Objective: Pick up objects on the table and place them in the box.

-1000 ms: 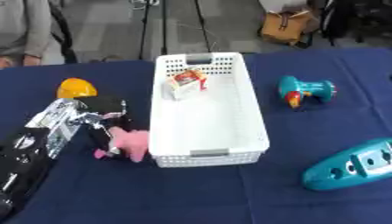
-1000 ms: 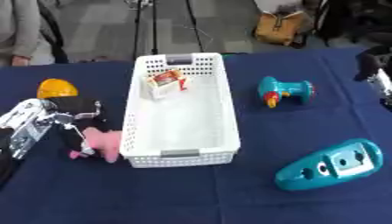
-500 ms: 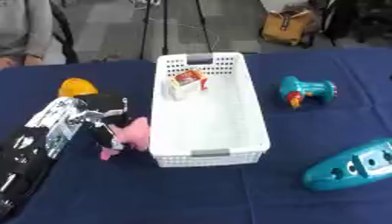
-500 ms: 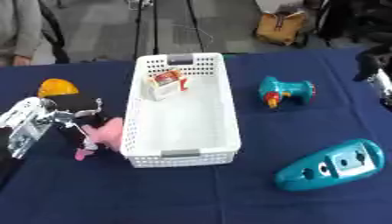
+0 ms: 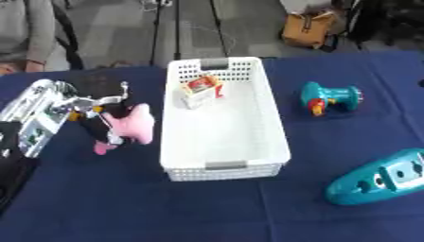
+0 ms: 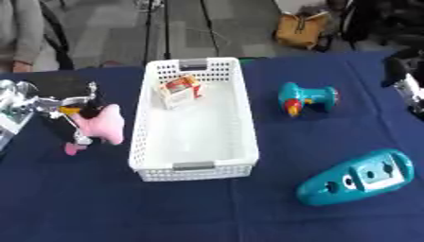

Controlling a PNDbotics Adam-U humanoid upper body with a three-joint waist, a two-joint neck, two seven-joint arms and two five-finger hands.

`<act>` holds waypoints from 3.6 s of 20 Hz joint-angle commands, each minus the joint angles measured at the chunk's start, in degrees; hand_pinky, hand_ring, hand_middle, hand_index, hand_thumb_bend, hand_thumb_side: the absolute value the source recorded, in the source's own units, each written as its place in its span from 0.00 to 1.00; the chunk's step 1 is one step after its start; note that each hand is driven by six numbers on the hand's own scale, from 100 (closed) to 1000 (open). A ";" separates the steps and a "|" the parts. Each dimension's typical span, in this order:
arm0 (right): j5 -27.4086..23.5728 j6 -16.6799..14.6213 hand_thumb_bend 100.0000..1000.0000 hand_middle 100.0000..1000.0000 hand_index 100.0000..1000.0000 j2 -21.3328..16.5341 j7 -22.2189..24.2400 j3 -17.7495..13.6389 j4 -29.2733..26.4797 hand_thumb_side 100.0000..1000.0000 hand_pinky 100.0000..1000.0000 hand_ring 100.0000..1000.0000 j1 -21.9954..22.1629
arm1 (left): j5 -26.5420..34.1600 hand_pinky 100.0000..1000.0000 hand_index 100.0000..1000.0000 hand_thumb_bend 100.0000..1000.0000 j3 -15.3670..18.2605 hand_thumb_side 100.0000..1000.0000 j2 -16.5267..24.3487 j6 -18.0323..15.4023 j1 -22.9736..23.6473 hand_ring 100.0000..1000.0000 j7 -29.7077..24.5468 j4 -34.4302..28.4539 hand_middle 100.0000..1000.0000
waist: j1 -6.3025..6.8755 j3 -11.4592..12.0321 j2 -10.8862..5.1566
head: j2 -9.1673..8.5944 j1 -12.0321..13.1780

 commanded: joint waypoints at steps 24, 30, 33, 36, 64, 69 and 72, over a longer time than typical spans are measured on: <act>-0.83 -0.10 0.30 0.57 0.83 -0.46 1.29 0.93 -0.24 0.53 0.50 0.42 -1.58 | -20.74 0.73 0.58 0.64 -1.59 0.33 -17.94 -5.32 -11.90 0.60 17.35 15.61 0.50 | -0.22 -3.58 -0.95 | -2.08 0.11; -0.78 -0.08 0.30 0.57 0.83 -0.44 1.12 0.70 -0.22 0.53 0.50 0.42 -1.35 | -21.66 0.81 0.79 0.84 0.85 0.47 -16.00 -3.79 -10.36 0.76 16.89 14.80 0.73 | -0.36 -2.92 -0.97 | -2.32 -0.63; -0.72 -0.07 0.30 0.57 0.83 -0.40 1.03 0.58 -0.18 0.53 0.50 0.42 -1.22 | -18.93 0.77 0.78 0.79 2.11 0.43 -14.38 -2.16 -8.38 0.73 19.50 10.69 0.70 | -0.47 -2.53 -0.93 | -2.30 -0.68; -0.65 -0.06 0.30 0.57 0.83 -0.52 0.77 0.26 -0.17 0.53 0.50 0.42 -0.98 | -12.46 0.70 0.76 0.71 4.90 0.37 -12.00 0.56 -4.28 0.69 22.80 2.68 0.67 | -0.58 -1.70 -0.90 | -2.22 -1.13; -0.45 -0.12 0.30 0.57 0.83 -0.91 0.09 -0.26 -0.22 0.53 0.50 0.42 -0.96 | 17.36 0.56 0.74 0.50 21.54 0.38 -9.36 16.38 24.94 0.59 34.14 -23.63 0.62 | -1.09 2.28 -0.35 | -0.71 -1.09; -0.45 -0.13 0.30 0.57 0.83 -0.94 0.09 -0.29 -0.23 0.53 0.50 0.42 -0.89 | 17.66 0.55 0.75 0.49 21.43 0.38 -9.68 16.35 25.26 0.59 34.01 -23.89 0.62 | -1.12 2.38 -0.30 | -0.68 -1.47; -0.44 -0.12 0.30 0.57 0.83 -0.92 0.07 -0.31 -0.22 0.53 0.50 0.42 -0.86 | 18.00 0.55 0.74 0.48 21.43 0.38 -9.82 16.34 25.28 0.59 33.97 -23.79 0.62 | -1.10 2.39 -0.28 | -0.81 -1.46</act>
